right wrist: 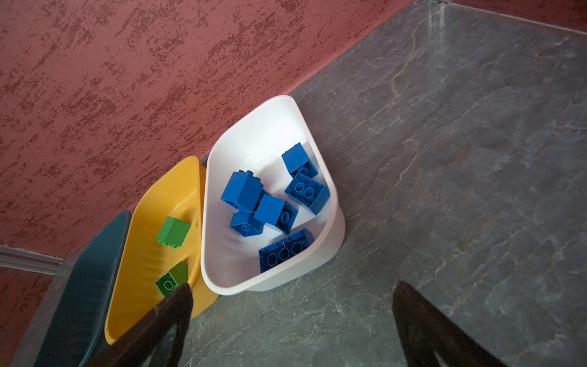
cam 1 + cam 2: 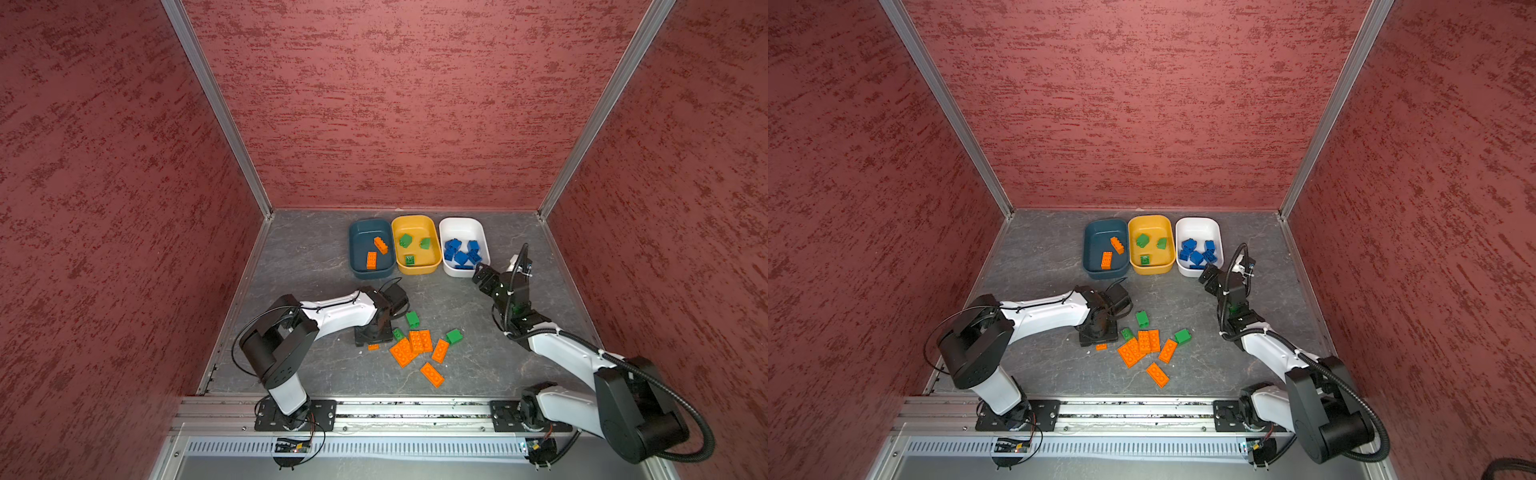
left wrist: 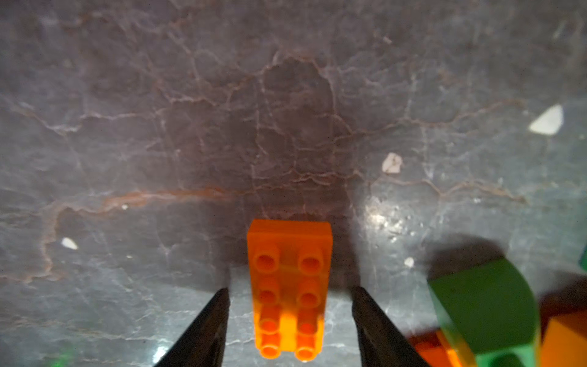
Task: Sort the legos into containers by color
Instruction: 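Grasp a flat orange brick with left gripper while right gripper lowers to green bricks, then drop the orange brick into the teal bin while right gripper grasps a green brick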
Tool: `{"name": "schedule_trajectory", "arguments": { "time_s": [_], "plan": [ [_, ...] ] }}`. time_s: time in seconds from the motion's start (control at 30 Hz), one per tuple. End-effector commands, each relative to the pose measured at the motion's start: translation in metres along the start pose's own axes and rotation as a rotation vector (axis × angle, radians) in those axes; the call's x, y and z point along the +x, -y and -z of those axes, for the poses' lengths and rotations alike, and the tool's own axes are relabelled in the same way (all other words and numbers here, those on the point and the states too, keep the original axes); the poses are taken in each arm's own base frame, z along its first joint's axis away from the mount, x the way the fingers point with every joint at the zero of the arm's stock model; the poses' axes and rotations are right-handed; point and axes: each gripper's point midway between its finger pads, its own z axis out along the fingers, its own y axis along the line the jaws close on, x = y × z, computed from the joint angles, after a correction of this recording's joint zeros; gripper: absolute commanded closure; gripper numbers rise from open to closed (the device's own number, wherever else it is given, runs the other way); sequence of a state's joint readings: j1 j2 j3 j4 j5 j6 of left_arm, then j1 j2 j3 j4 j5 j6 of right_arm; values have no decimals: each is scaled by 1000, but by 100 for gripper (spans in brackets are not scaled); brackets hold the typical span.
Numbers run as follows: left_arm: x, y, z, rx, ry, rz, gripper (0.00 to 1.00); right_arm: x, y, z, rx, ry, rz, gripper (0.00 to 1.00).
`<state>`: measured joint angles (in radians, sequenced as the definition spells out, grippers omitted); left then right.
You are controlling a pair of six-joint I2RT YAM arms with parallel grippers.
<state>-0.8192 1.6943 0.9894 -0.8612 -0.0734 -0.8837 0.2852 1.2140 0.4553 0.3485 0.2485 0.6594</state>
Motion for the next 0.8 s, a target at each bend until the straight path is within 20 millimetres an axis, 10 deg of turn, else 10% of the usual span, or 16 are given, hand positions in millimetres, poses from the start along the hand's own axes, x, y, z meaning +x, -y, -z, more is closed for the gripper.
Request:
{"name": "schedule_trajectory", "arguments": {
  "time_s": [0.0,0.27,0.5,0.77],
  "plan": [
    [0,4,1,13,13,-25,55,10,-23,2,-112,-88,88,1],
    [-35,9,43,94,182,-32,69,79,-47,26,-290,-449,227,1],
    [-153,14,114,233,497,39,68,154,-55,66,-305,-751,317,1],
    [-266,24,114,248,598,123,57,198,-88,102,-439,-881,455,12]
  ]
}}
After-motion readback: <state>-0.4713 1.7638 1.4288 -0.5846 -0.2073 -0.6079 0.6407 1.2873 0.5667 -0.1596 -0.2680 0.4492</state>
